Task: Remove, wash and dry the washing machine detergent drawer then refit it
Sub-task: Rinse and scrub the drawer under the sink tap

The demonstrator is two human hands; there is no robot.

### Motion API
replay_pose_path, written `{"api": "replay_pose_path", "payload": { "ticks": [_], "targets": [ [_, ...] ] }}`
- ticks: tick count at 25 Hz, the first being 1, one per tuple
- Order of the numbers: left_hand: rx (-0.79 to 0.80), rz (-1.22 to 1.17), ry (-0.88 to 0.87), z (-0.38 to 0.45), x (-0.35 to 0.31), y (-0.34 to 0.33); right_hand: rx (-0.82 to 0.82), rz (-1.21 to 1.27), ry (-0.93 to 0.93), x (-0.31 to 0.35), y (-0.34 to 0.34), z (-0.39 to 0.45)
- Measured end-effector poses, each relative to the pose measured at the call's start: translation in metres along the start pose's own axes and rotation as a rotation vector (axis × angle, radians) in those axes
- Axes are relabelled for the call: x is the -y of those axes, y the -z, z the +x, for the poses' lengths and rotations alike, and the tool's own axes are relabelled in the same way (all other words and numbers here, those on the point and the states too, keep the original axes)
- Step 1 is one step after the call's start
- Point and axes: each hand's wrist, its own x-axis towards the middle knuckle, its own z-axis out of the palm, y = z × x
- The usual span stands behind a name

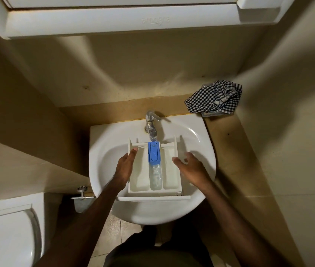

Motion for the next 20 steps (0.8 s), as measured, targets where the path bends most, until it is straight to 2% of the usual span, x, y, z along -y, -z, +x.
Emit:
{"api": "replay_pose_path", "payload": {
  "ticks": [2,4,8,10,12,14,17,20],
  "targets": [
    [0.023,0.005,0.017,-0.001,0.0,0.0,0.183,0.232,-0.046,-0.005,-0.003,0.007],
    [0.038,0.019,0.033,-0.004,-0.004,0.0,0.218,0.284,-0.03,-0.011,-0.014,0.008],
    [0.156,0.045,0.115,-0.008,-0.007,0.006,0.095,0.31,0.071,-0.012,-0.032,-0.001],
    [0.265,0.048,0.16,-0.009,-0.006,0.007,0.042,0.343,0.034,-0.016,-0.035,-0.011],
    [0.292,0.204,0.164,-0.007,-0.011,0.002,-0.024,0.374,-0.026,-0.023,-0.036,-0.019],
    [0.275,0.399,0.09,0.003,-0.018,-0.005,-0.107,0.372,-0.071,-0.026,-0.035,-0.024],
    [0.282,0.483,-0.023,0.017,-0.025,-0.017,-0.198,0.345,-0.105,-0.025,-0.03,-0.031],
    [0.232,0.729,-0.187,0.034,-0.023,-0.032,-0.227,0.328,-0.116,-0.019,-0.034,-0.037]
  ]
}}
